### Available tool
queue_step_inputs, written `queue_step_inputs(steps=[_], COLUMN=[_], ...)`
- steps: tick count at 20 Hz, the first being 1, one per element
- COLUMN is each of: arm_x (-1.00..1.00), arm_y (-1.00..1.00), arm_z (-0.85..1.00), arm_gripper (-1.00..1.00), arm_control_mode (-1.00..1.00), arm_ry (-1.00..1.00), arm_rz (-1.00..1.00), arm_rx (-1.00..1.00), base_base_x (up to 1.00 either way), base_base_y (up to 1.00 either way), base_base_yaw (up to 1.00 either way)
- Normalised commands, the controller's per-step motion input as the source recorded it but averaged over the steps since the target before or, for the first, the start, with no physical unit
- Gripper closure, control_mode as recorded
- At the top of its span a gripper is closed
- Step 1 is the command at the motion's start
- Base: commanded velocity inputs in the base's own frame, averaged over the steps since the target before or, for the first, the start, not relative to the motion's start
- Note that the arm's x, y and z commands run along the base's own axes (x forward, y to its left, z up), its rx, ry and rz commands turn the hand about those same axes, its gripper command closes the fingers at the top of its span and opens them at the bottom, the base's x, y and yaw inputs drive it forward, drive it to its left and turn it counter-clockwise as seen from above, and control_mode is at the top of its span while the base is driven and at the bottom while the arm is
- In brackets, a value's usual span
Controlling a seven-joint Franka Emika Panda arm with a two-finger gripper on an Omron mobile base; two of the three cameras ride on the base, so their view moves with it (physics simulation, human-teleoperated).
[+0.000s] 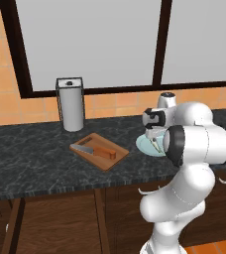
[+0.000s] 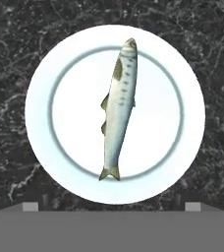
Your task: Pick up the knife from the drawer and place it on the cutting board. Then place the meat from the plate to the cutting board.
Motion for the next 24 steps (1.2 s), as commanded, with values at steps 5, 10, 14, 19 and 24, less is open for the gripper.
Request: queue_step_inputs(steps=[5,10,14,19,24], arm_x=[0.28,0.28,0.18,0.1,0.07], arm_y=[0.0,0.0,0.0,0.0,0.0], arm_z=[-0.5,-0.37,-0.22,-0.2,-0.21], arm_gripper=[-1.0,-1.0,-1.0,-1.0,-1.0], arm_control_mode=[-1.0,-1.0,-1.0,-1.0,-1.0], arm_ry=[-0.07,-0.1,-0.08,-0.06,-0.06], arm_rz=[0.0,0.0,0.0,0.0,0.0], arm_rx=[0.01,0.0,0.0,0.0,0.0], base_base_x=[0.0,0.0,0.0,0.0,0.0], base_base_y=[0.0,0.0,0.0,0.0,0.0], base_base_yaw=[0.0,0.0,0.0,0.0,0.0])
